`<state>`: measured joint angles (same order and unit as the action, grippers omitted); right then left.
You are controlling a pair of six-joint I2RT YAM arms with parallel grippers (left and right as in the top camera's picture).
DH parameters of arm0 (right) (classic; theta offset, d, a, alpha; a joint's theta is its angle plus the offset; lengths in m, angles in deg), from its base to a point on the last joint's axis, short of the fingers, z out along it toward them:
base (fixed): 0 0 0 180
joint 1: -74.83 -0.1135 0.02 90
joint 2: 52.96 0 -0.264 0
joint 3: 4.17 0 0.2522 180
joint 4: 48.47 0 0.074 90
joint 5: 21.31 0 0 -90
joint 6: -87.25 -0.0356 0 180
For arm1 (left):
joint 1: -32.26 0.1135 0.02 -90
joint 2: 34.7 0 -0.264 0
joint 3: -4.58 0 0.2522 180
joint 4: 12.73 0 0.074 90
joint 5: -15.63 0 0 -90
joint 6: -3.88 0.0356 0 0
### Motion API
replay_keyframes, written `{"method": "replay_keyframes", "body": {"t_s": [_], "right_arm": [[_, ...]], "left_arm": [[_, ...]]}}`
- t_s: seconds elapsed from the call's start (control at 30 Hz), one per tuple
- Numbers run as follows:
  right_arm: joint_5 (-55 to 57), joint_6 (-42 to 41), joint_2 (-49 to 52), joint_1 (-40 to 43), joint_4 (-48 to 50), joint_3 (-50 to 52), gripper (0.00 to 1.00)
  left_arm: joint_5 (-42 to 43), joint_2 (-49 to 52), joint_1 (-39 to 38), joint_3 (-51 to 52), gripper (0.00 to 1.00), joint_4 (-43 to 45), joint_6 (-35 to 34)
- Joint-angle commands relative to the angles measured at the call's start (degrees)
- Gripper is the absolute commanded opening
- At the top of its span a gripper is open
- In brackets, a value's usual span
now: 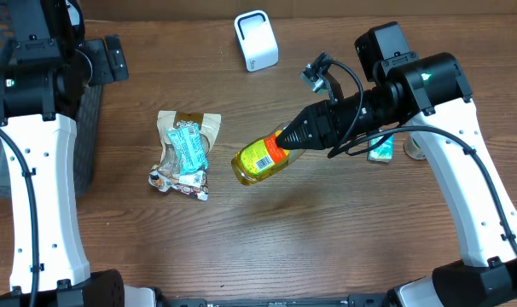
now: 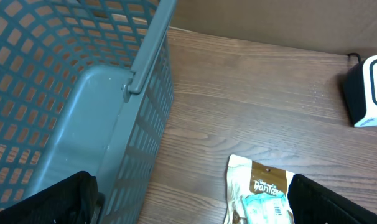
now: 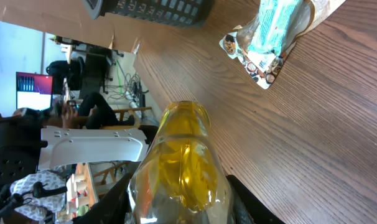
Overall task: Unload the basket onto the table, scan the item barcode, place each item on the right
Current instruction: 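Lift the oil bottle and tilt it sideways with the right gripper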
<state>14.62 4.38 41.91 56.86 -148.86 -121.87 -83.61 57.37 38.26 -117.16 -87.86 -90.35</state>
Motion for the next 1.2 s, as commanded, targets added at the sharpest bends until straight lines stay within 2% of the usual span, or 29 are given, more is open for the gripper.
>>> {"method": "replay_keyframes", "body": {"t_s": [0.0,0.87,1.17], "right_arm": [[-3.0,0.7,-2.3,0.3,-0.1,-1.4,0.37],[-3.0,0.7,-2.3,0.3,-0.3,-1.4,0.36],[-3.0,0.7,-2.3,0.3,-0.5,-1.4,0.33]], "left_arm": [[0.1,0.2,0.0,0.0,1.00,0.0,0.9],[0.1,0.2,0.0,0.0,1.00,0.0,0.9],[0.1,0.2,0.0,0.0,1.00,0.0,0.9]]}}
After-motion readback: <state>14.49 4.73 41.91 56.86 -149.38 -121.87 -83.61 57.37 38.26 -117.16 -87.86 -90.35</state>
